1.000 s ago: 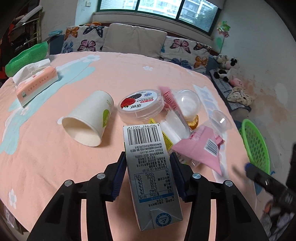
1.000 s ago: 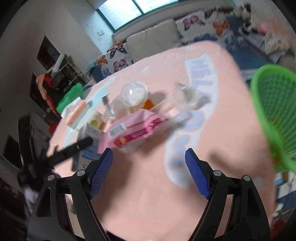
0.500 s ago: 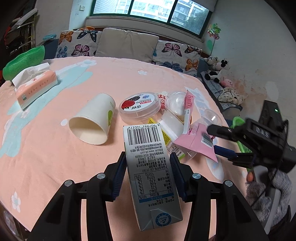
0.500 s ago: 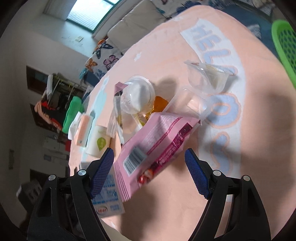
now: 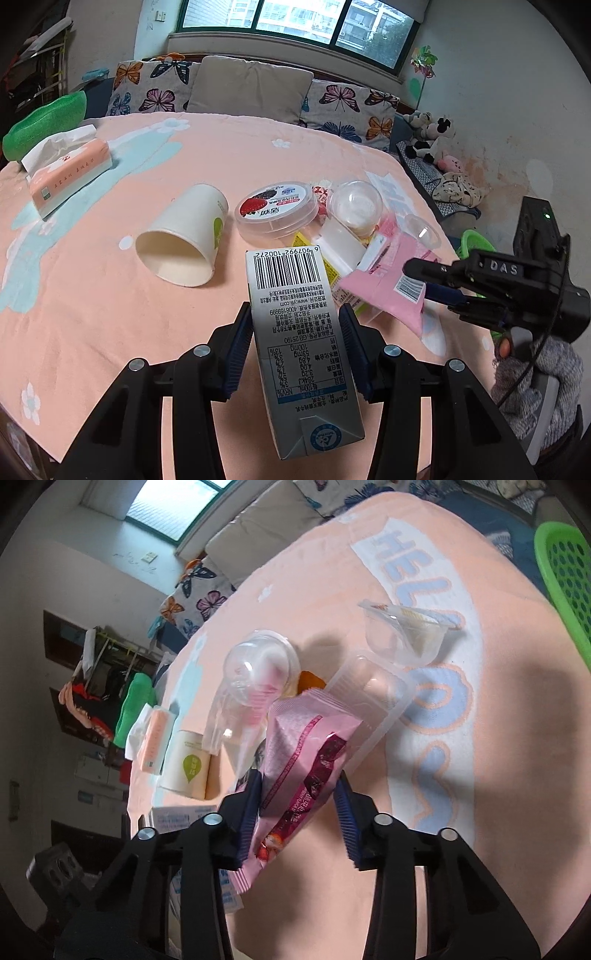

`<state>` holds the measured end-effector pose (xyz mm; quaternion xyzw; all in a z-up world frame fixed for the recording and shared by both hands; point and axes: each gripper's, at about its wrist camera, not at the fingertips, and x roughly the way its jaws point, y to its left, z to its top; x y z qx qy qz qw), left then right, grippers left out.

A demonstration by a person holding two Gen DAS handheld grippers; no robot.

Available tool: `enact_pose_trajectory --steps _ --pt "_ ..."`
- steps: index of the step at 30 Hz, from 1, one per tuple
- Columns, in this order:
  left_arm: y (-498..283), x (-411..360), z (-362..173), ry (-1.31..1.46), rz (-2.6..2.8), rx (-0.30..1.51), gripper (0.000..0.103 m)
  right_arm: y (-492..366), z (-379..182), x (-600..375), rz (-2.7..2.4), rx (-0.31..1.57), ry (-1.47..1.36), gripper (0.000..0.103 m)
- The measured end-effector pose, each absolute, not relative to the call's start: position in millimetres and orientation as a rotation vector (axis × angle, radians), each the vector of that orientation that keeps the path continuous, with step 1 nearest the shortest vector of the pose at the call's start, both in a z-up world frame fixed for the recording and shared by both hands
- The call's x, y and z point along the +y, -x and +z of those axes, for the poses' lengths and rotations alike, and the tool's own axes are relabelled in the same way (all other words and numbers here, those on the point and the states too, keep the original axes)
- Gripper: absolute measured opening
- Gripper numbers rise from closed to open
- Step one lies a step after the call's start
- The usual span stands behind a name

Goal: Collect trash
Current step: 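Grasp the pink snack bag with the right tool while the left tool holds the carton, then drop the pink bag and milk carton into the green basket, opening both tools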

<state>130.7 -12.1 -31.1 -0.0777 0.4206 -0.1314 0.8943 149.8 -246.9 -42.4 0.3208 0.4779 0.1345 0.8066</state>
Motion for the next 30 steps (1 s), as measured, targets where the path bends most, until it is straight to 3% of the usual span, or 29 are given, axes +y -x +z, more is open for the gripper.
enact_pose_trajectory --steps 17,30 --pt "-126.2 -39.8 -9.5 0.125 -0.334 0.845 0.046 -103.4 -11.4 -294.8 0.297 0.872 -0.635 0.036" --pt "-136.8 -118.3 10.7 0.078 -0.490 0.846 0.046 -74.4 -10.0 -392.1 0.067 0.787 -0.568 0.036"
